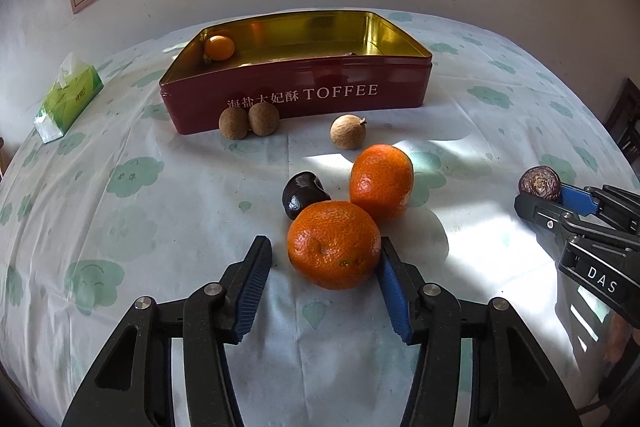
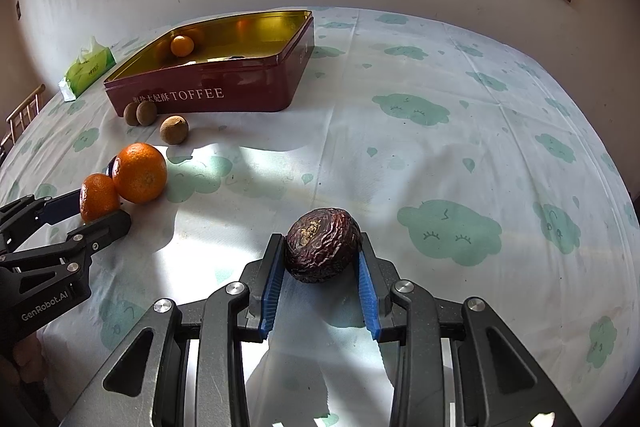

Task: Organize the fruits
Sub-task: 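Grasp a large tangerine with the left tool, then carry the dark fruit and the tangerine in both tools over the red tin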

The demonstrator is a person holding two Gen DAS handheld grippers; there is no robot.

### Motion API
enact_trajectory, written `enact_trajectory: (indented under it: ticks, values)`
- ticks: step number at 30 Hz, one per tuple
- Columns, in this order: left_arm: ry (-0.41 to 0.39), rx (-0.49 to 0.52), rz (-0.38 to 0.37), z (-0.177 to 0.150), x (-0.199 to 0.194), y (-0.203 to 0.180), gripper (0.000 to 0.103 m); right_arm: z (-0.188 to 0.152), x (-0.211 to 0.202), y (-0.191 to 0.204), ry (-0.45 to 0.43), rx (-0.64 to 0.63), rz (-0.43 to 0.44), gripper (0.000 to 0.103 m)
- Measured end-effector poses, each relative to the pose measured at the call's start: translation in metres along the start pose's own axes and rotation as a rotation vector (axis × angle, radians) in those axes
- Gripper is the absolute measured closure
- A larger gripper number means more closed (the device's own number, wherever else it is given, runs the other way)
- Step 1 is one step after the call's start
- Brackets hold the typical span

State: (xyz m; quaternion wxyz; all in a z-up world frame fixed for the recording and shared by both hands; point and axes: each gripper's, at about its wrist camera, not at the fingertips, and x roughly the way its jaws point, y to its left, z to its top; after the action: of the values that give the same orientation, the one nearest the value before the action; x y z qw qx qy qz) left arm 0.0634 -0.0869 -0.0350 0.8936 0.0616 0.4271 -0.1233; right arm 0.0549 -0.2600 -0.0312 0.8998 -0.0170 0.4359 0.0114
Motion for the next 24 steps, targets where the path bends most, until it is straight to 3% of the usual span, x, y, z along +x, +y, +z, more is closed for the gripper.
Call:
enact_trajectory:
  ticks: [4,24]
  values:
    - [-0.016,0.038,0.014,-0.001,-0.002,-0.007,0.060,0.000,0.000,0.000,0.000,0.001,-0.001,0.071]
    - [-0.008,0.001,-0.051,-0.008,-0.014,0.012,0.061,0.001,0.001,0.000,0.001,0.004,-0.009,0.071]
